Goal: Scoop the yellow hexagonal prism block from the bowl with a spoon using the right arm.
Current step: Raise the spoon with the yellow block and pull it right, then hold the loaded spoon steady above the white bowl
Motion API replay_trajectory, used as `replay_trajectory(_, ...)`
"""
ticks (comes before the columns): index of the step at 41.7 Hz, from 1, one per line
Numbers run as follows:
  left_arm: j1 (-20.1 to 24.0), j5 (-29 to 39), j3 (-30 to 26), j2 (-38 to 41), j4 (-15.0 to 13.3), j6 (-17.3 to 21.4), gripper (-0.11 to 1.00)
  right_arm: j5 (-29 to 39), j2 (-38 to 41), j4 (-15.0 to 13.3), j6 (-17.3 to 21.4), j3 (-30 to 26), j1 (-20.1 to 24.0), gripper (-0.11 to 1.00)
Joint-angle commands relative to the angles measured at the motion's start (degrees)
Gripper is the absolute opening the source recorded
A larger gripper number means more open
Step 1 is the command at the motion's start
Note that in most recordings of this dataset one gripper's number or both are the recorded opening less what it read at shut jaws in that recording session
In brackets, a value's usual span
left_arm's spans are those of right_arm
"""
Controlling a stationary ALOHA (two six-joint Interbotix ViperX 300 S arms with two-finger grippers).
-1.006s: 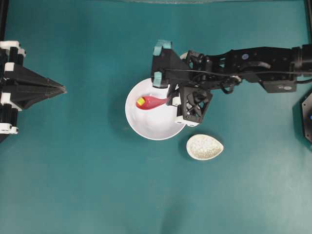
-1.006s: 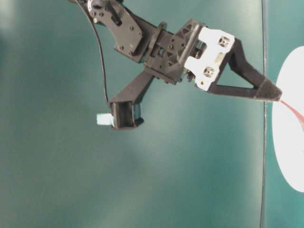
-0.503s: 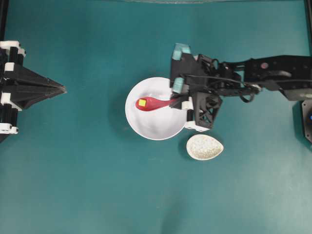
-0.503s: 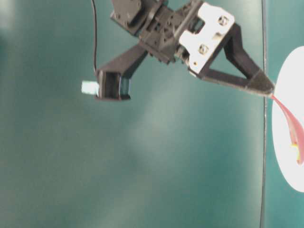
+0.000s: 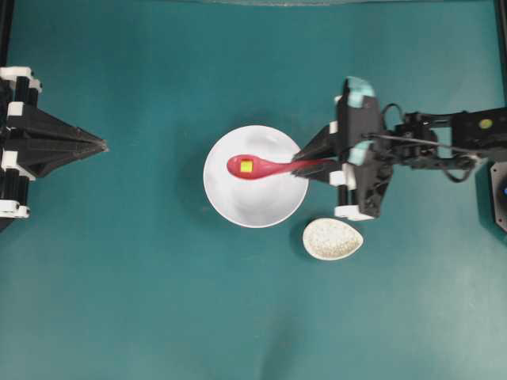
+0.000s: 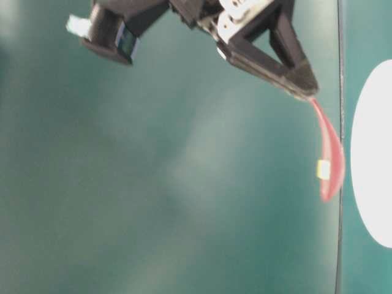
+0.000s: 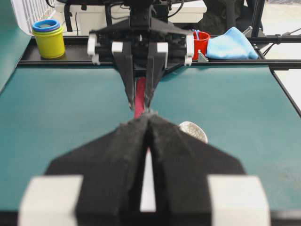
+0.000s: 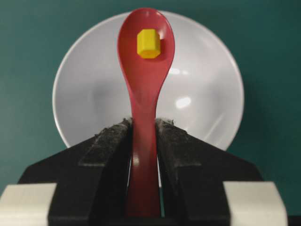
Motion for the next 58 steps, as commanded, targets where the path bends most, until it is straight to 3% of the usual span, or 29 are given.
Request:
replay_trajectory(1, -0.09, -0.26, -1.58, 0.44, 0.09, 0.09, 0.00, -1.67, -2.90, -1.05, -0.09, 0.18, 0.18, 0.24)
replay_trajectory(20, -0.09, -0.26, -1.49, 0.44, 0.09, -0.09, 0.00, 1.41, -5.71, -7.91, -0.18, -0.79, -0.70, 0.24)
replay_trajectory(58, 0.00, -0.62, -1.41, 1.67, 0.09, 0.00, 0.00, 3.25, -5.71, -8.26, -0.18, -1.93, -0.79, 0.24)
